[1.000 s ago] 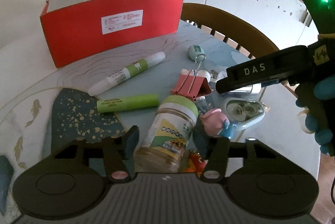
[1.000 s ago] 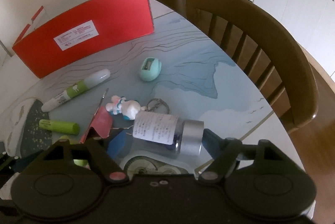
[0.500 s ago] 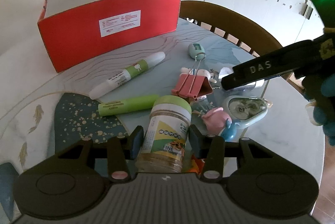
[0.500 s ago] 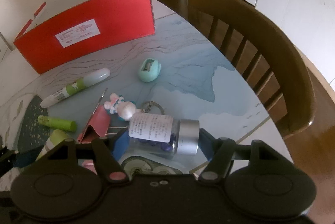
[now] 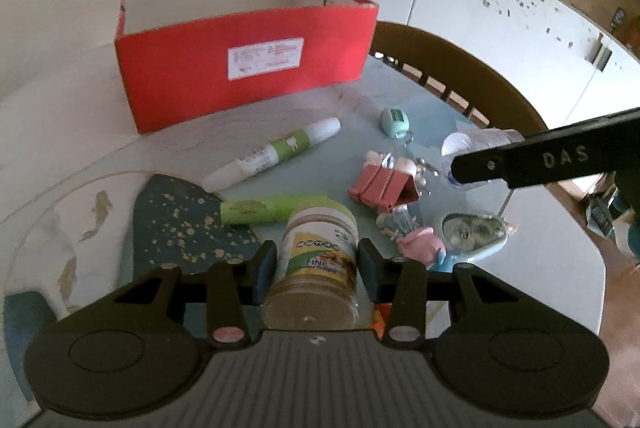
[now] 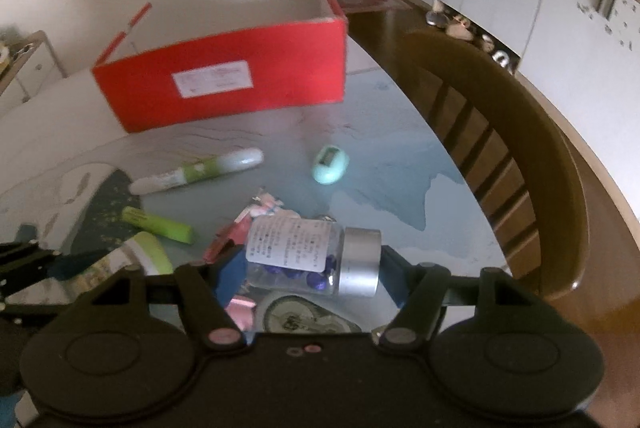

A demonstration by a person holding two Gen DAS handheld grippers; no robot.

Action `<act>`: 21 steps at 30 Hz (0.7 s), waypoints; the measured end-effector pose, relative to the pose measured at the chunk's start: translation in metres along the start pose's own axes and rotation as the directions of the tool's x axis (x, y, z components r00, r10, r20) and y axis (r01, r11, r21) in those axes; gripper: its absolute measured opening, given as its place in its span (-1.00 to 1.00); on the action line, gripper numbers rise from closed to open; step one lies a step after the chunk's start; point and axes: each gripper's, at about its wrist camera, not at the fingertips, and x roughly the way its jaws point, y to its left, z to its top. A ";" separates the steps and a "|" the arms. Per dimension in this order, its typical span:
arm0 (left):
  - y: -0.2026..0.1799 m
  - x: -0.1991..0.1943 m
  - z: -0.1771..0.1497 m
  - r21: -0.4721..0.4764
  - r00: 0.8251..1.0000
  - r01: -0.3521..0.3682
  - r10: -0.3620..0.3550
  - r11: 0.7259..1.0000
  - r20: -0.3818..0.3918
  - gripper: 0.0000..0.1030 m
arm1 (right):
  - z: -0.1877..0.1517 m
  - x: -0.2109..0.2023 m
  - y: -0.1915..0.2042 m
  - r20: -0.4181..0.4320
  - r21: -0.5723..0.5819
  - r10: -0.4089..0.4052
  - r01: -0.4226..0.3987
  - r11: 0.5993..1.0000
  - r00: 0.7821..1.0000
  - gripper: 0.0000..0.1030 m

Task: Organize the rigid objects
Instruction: 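Carry both jars over the red box with both tools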

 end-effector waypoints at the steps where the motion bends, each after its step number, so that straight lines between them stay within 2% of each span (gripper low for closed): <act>1: 0.001 -0.003 0.002 -0.003 1.000 -0.001 0.001 1.000 0.008 -0.17 | 0.002 -0.003 0.001 0.003 -0.010 0.006 -0.006 1.000 1.000 0.35; 11: 0.013 -0.032 0.033 -0.072 0.998 -0.007 0.012 0.997 0.059 -0.17 | 0.021 -0.031 0.013 0.038 -0.108 0.073 -0.069 0.992 0.997 0.35; 21: 0.033 -0.051 0.081 -0.101 0.990 -0.055 0.067 0.993 0.122 -0.17 | 0.058 -0.048 0.023 0.080 -0.209 0.127 -0.108 0.972 0.989 0.35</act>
